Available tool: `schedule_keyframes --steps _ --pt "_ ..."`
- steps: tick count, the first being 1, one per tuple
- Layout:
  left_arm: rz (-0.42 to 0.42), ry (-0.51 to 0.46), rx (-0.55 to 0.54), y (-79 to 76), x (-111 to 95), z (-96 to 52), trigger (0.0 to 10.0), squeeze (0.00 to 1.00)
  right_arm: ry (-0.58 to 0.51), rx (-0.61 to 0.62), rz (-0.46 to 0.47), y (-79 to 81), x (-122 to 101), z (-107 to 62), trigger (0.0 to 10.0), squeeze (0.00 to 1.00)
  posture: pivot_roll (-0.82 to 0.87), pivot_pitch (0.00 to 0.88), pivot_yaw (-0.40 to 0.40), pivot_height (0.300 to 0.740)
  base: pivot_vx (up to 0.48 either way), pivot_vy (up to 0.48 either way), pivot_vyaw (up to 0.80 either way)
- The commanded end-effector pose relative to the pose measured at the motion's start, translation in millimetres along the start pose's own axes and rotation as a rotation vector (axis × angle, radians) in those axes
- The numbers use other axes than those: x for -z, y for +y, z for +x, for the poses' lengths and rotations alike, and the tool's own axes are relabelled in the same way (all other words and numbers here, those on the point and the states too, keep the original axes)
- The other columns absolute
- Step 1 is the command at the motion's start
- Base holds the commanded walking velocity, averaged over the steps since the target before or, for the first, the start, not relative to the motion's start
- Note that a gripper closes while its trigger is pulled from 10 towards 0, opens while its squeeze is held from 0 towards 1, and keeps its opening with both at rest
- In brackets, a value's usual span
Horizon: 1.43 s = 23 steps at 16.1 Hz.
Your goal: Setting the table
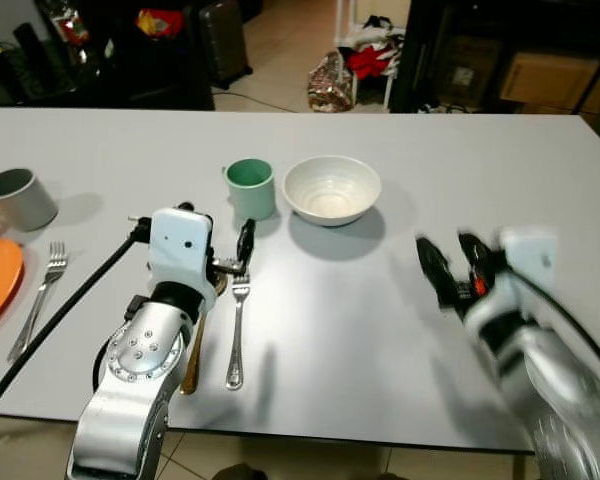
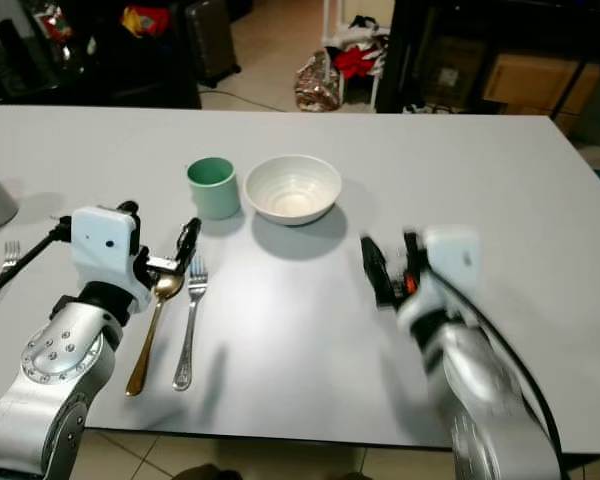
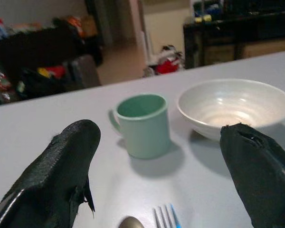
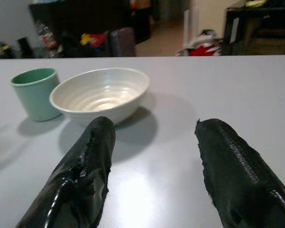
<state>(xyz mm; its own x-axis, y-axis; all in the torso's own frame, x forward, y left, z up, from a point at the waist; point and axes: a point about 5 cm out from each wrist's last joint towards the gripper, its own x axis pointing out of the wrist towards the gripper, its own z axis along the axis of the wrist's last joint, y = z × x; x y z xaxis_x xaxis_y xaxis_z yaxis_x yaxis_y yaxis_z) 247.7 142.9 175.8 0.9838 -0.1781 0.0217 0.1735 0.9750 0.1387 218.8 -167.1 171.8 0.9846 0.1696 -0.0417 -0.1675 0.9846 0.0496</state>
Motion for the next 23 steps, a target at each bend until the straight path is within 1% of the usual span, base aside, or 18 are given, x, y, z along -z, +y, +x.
schedule_keyframes --steps 1,2,3,4,5,6,7,9,12,15,16,18,20,21,23 --pt "-0.021 0.012 0.078 -1.6 2 -5.5 10.0 0.0 -0.064 0.027 -0.056 3.7 -8 -4.4 10.0 1.0 -0.1 0.053 0.088 0.74 0.0 0.0 0.8" --pt "-0.024 0.031 0.055 -0.7 5 -5.9 10.0 0.0 -0.066 0.067 -0.064 1.9 -6 -4.3 10.0 1.0 -0.09 0.053 0.086 0.74 0.0 0.0 0.8" --pt "-0.032 0.029 0.05 -0.4 5 -6.2 10.0 0.0 -0.065 0.063 -0.057 2.6 -6 -3.4 10.0 1.0 -0.09 0.053 0.086 0.74 0.0 0.0 0.8" --pt "-0.035 0.016 0.055 -1.2 4 -6.9 10.0 0.0 -0.081 0.053 -0.082 5.1 -5 -2.4 10.0 1.0 -0.09 0.053 0.084 0.74 0.0 0.0 0.8" --pt "-0.041 0.004 0.054 -1.8 2 -5.9 10.0 0.0 -0.085 0.044 -0.075 6.5 -4 -1.1 10.0 1.0 -0.09 0.05 0.078 0.74 0.0 0.0 0.8" --pt "-0.031 -0.004 0.047 -1.1 0 -4.5 10.0 0.0 -0.091 0.04 -0.065 7.8 -3 0.0 10.0 1.0 -0.09 0.043 0.071 0.74 0.0 0.0 0.8" --pt "-0.027 -0.009 0.045 -0.1 0 -2.5 10.0 0.0 -0.111 0.038 -0.008 9.9 -4 2.7 10.0 1.0 -0.08 0.035 0.063 0.74 0.0 0.0 0.8" --pt "-0.017 -0.01 0.046 0.6 0 -0.5 10.0 0.0 -0.119 0.027 0.021 11.5 -4 5.9 10.0 1.0 -0.08 0.023 0.065 0.74 0.0 0.0 0.8" --pt "0.013 -0.031 0.042 3.0 -5 5.8 10.0 0.0 -0.13 0.018 -0.007 11.7 -4 9.5 10.0 1.0 -0.09 0.015 0.07 0.74 0.0 0.0 0.8" --pt "0.029 -0.015 0.025 3.2 -2 3.3 10.0 0.0 -0.121 0.002 -0.04 15.1 -1 14.9 10.0 1.0 -0.06 0.014 0.049 0.74 0.0 0.0 0.8" --pt "0.023 -0.013 0.031 3.1 -3 1.7 10.0 0.0 -0.11 0.019 0.001 15.3 0 17.8 10.0 1.0 -0.05 0.014 0.044 0.74 0.0 0.0 0.8" --pt "0.005 -0.002 0.015 6.4 -2 1.8 10.0 0.0 -0.106 -0.014 -0.024 17.9 0 20.9 10.0 1.0 -0.05 0.015 0.037 0.74 0.0 0.0 0.8" --pt "0.017 -0.003 0.009 7.7 -2 1.4 10.0 0.0 -0.105 -0.026 -0.04 18.6 0 22.6 10.0 0.91 -0.05 0.019 0.028 0.74 0.0 0.0 0.8" --pt "0.017 -0.002 0.005 7.9 -1 0.7 10.0 0.0 -0.104 -0.032 -0.047 18.9 0 23.0 10.0 0.84 -0.05 0.019 0.025 0.74 0.0 0.0 0.8" --pt "0.021 0.003 0.002 8.2 0 -0.2 10.0 0.0 -0.107 -0.039 -0.054 19.5 -1 24.6 10.0 0.8 -0.05 0.022 0.022 0.74 0.0 0.0 0.8"
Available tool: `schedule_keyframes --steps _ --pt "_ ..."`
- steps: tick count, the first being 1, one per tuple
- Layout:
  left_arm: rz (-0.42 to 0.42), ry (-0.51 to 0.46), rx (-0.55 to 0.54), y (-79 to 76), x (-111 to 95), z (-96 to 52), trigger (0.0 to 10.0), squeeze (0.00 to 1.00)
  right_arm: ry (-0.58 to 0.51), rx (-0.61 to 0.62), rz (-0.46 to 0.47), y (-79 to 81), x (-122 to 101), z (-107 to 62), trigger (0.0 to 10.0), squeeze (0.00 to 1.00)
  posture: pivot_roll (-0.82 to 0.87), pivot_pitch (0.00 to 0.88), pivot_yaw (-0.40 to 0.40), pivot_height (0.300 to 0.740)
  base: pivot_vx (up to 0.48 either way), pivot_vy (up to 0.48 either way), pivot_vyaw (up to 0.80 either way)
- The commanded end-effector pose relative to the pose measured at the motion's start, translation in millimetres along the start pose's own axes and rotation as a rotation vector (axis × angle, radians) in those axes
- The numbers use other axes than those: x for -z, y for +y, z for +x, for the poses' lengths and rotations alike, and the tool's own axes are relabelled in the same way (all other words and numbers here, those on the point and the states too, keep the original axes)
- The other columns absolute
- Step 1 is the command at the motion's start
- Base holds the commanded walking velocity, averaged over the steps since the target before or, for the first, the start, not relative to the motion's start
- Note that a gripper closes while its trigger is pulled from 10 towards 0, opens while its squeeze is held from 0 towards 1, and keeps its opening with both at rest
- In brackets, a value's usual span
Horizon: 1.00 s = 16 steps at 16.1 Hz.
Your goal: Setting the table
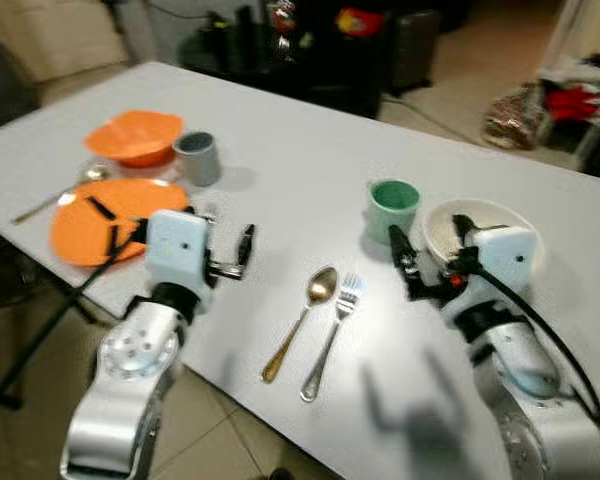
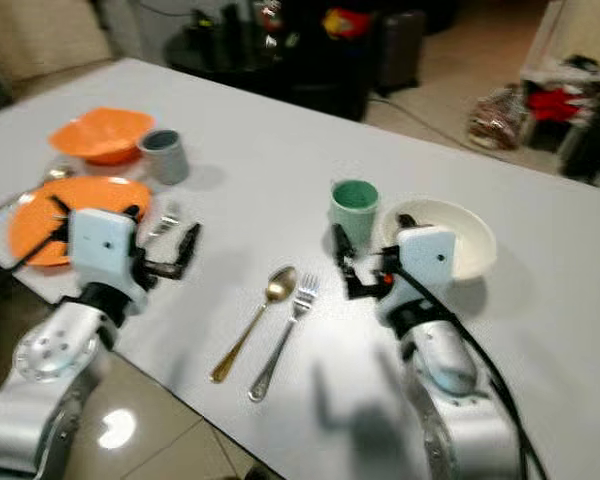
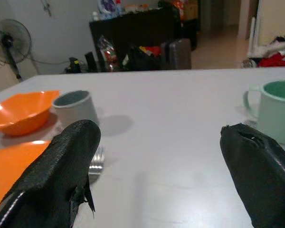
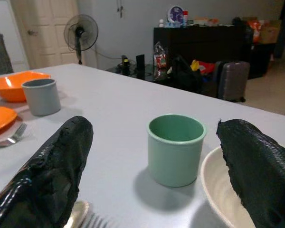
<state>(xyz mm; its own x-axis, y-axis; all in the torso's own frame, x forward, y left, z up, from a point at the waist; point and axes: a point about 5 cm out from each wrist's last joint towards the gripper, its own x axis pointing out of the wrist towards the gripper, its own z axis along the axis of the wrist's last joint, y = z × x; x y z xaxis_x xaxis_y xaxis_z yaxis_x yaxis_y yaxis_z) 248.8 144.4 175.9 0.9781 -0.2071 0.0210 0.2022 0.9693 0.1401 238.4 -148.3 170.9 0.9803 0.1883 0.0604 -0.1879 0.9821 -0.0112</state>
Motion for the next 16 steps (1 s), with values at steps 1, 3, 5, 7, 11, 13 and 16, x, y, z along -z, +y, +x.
schedule_keyframes --steps 1,3,5,7,11,13,16 --pt "0.022 0.008 -0.031 7.2 -1 -0.5 10.0 0.0 -0.012 -0.027 0.005 5.6 -3 3.1 10.0 0.78 -0.05 0.021 0.023 0.74 0.0 0.0 0.8" --pt "0.03 0.014 -0.039 8.4 0 0.5 10.0 0.0 -0.019 -0.026 0.002 6.3 -4 3.4 10.0 0.77 -0.05 0.02 0.026 0.74 0.0 0.0 0.8" --pt "0.027 0.013 -0.042 8.8 0 1.9 10.0 0.0 -0.026 -0.022 0.023 6.1 -5 4.4 10.0 0.74 -0.06 0.02 0.03 0.74 0.0 0.0 0.8" --pt "0.012 0.009 -0.037 7.9 -1 3.3 10.0 0.0 -0.022 0.008 0.043 3.5 -4 4.2 10.0 0.67 -0.06 0.019 0.03 0.74 0.0 0.0 0.8" --pt "0.015 0.007 -0.032 7.8 -2 4.1 10.0 0.0 0.025 0.046 0.119 0.9 4 7.6 10.0 0.0 -0.05 0.01 0.016 0.74 0.0 0.337 0.2" --pt "0.019 0.006 -0.037 8.5 -2 2.7 10.0 0.0 0.058 0.043 0.159 3.2 7 9.3 10.0 0.0 -0.05 0.006 0.012 0.74 0.0 0.368 0.0" --pt "0.026 0.008 -0.039 9.9 -1 1.4 10.0 0.0 0.056 0.105 0.077 -2.7 9 13.2 10.0 0.0 -0.04 0.0 0.008 0.74 0.0 0.366 0.0"
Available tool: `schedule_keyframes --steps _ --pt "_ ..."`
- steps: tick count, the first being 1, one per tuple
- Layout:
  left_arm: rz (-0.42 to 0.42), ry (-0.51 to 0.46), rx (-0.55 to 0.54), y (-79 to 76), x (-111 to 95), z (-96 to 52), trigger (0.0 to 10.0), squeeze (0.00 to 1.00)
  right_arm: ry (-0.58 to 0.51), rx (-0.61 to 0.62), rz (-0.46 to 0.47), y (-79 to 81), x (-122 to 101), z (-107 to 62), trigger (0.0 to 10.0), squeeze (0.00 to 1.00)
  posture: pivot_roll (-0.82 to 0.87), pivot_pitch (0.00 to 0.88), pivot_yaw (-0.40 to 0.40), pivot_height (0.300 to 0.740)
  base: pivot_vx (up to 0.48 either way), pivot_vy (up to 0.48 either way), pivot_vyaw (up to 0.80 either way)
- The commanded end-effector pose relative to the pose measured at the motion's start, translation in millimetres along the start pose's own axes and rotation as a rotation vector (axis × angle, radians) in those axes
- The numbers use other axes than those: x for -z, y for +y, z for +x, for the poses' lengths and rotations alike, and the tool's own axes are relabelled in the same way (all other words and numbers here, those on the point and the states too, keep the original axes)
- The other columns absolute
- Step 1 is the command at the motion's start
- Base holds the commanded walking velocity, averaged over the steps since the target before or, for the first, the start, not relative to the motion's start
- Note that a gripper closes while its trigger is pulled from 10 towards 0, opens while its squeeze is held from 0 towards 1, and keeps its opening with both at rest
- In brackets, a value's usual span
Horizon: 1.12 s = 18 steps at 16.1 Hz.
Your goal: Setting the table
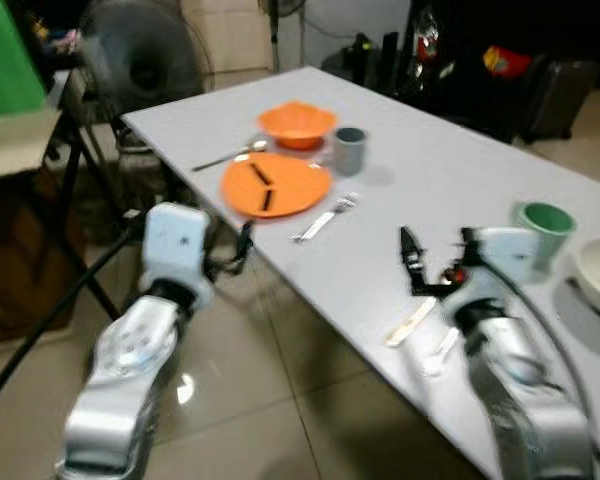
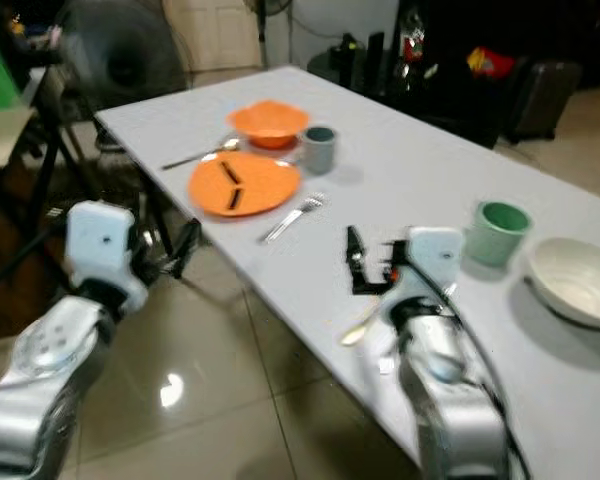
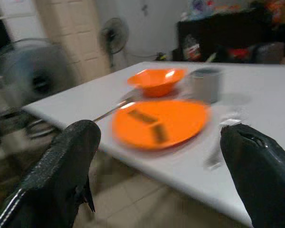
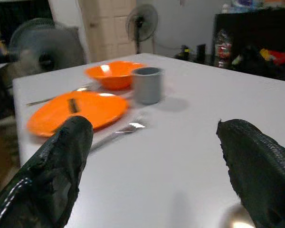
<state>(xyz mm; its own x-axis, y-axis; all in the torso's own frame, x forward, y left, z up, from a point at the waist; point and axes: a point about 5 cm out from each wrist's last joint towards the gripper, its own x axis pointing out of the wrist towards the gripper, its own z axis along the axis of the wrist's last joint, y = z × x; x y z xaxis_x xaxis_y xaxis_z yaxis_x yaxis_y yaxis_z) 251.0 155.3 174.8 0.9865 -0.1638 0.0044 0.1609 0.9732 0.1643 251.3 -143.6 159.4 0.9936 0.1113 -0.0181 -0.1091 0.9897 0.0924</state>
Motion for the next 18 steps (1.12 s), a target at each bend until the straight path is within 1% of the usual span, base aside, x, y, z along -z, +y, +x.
schedule_keyframes --steps 1,2,3,4,5,6,8,12,14,16,18 --pt "0.003 -0.015 0.003 -1.1 -4 1.0 10.0 0.0 -0.038 0.055 -0.028 -7.0 -5 1.1 10.0 0.0 -0.04 0.0 0.009 0.74 0.0 0.368 0.0" --pt "0.01 -0.013 0.006 -1.3 -4 0.9 10.0 0.0 -0.054 0.056 -0.008 -7.9 -6 2.5 10.0 0.0 -0.04 0.0 0.009 0.74 0.0 0.349 0.0" --pt "0.011 -0.013 0.007 -1.5 -4 0.8 10.0 0.0 -0.053 0.054 -0.008 -8.2 -6 2.6 10.0 0.0 -0.04 0.0 0.009 0.74 0.0 0.352 0.0" --pt "0.012 -0.012 0.007 -1.6 -3 0.3 10.0 0.0 -0.06 0.081 -0.048 -11.5 -6 2.9 10.0 0.0 -0.04 0.0 0.01 0.74 0.0 0.345 0.0" --pt "0.012 -0.012 0.007 -1.4 -3 0.4 10.0 0.0 -0.026 0.063 -0.023 -10.8 -3 2.5 10.0 0.0 -0.04 0.0 0.01 0.74 0.0 0.345 0.0" --pt "0.014 -0.011 0.009 -0.9 -3 0.0 10.0 0.0 0.002 0.003 0.018 -7.8 0 1.4 10.0 0.0 -0.04 0.0 0.009 0.74 0.0 0.341 0.0" --pt "0.014 -0.01 0.009 -1.2 -2 -0.6 10.0 0.0 0.02 -0.003 0.033 -7.7 3 0.0 10.0 0.0 -0.04 0.0 0.008 0.74 0.0 0.339 0.0" --pt "0.012 -0.01 0.01 -1.8 -2 -0.5 10.0 0.0 0.026 0.0 0.021 -8.5 4 0.7 10.0 0.0 -0.04 0.0 0.004 0.74 0.0 0.343 0.0" --pt "0.012 -0.01 0.005 -0.9 -2 -0.3 10.0 0.0 0.046 0.001 0.027 -6.7 7 2.2 10.0 0.0 -0.04 0.0 -0.001 0.74 0.0 0.343 0.0" --pt "-0.028 -0.031 -0.009 0.2 -6 -1.1 10.0 0.0 0.061 -0.019 0.049 -4.1 8 3.5 10.0 0.0 -0.04 0.0 -0.005 0.74 0.0 0.0 0.0" --pt "0.002 -0.023 -0.01 1.1 -6 0.4 10.0 0.0 0.06 -0.086 0.019 1.4 7 4.3 10.0 0.0 -0.03 0.0 -0.009 0.74 0.0 0.0 0.0"
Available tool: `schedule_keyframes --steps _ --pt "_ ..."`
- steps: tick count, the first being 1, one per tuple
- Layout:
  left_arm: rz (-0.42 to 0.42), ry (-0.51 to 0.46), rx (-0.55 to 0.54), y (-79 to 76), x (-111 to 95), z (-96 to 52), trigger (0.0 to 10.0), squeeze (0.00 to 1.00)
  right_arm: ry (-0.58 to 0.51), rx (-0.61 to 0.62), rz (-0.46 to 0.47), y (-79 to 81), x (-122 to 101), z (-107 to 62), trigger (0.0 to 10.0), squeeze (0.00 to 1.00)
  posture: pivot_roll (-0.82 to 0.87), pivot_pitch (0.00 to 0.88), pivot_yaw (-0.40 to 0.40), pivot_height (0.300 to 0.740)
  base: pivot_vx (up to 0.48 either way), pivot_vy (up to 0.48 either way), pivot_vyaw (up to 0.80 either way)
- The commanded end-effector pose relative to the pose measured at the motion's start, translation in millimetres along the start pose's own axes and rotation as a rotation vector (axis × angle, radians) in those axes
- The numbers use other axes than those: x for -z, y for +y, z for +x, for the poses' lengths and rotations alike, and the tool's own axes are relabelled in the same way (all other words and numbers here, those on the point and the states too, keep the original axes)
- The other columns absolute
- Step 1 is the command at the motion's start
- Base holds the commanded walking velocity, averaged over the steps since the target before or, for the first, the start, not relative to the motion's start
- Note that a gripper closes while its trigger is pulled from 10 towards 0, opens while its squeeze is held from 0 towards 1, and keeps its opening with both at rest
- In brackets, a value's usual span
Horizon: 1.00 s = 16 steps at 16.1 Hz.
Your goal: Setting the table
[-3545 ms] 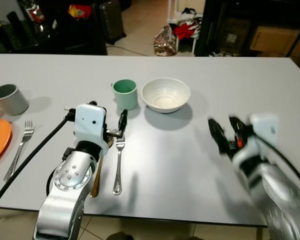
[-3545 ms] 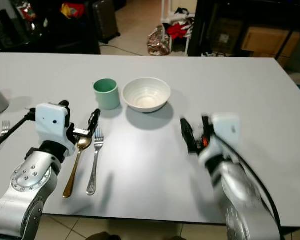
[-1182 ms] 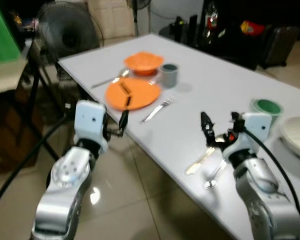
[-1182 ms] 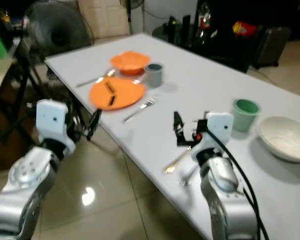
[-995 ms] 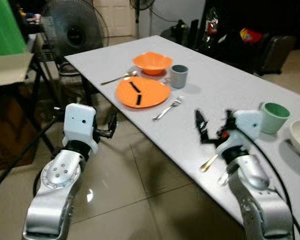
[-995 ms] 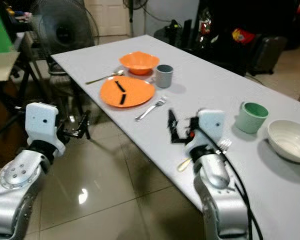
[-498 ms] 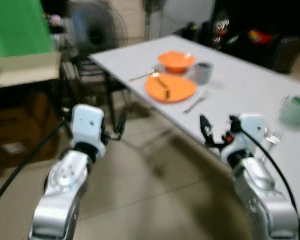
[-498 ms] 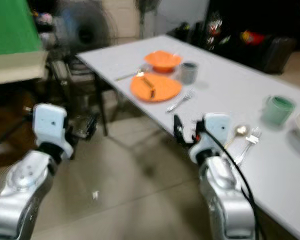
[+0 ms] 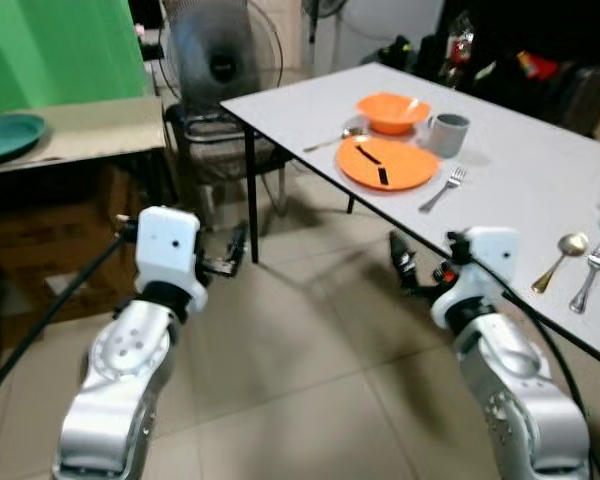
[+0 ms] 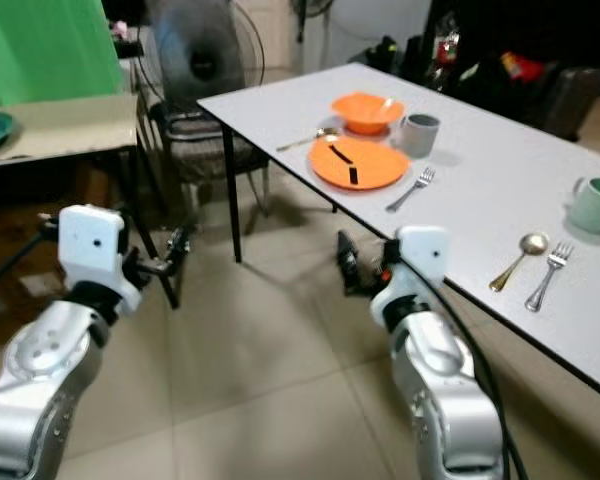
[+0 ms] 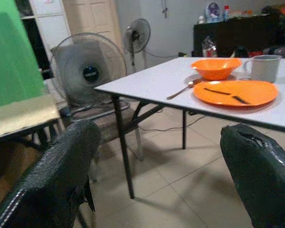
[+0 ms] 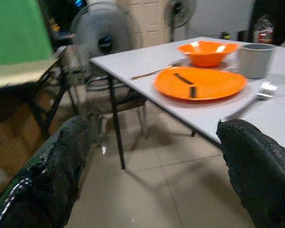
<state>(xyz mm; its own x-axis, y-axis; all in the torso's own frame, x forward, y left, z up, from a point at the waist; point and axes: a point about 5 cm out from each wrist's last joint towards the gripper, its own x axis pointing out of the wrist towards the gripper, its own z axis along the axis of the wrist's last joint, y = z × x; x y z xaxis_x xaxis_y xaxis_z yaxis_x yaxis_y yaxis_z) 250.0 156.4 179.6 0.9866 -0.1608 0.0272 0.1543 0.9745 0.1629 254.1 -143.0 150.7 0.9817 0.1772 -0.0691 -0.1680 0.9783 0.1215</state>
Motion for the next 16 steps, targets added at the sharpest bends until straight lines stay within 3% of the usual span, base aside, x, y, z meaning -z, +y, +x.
schedule_keyframes --steps 1,3,14,16 --pt "-0.001 -0.013 -0.006 0.0 -1.6 1.9 10.0 0.0 0.005 -0.047 -0.004 4.5 -1.9 1.4 10.0 0.0 -0.03 0.0 -0.011 0.74 0.0 0.0 0.8" --pt "0.006 -0.029 -0.006 1.1 -3.5 1.9 10.0 0.0 0.004 -0.063 -0.006 6.8 -2.3 1.8 10.0 0.0 -0.03 0.0 -0.013 0.74 0.0 0.0 0.8" --pt "0.048 -0.031 -0.004 5.2 -6.4 2.6 10.0 0.0 0.007 -0.118 0.037 10.9 -2.5 9.4 10.0 0.0 -0.01 0.0 -0.013 0.74 0.353 0.0 0.8" --pt "0.047 -0.029 -0.003 5.5 -5.9 2.0 10.0 0.0 -0.001 -0.118 0.041 11.2 -2.7 9.8 10.0 0.0 -0.01 0.0 -0.013 0.74 0.358 0.0 0.0"
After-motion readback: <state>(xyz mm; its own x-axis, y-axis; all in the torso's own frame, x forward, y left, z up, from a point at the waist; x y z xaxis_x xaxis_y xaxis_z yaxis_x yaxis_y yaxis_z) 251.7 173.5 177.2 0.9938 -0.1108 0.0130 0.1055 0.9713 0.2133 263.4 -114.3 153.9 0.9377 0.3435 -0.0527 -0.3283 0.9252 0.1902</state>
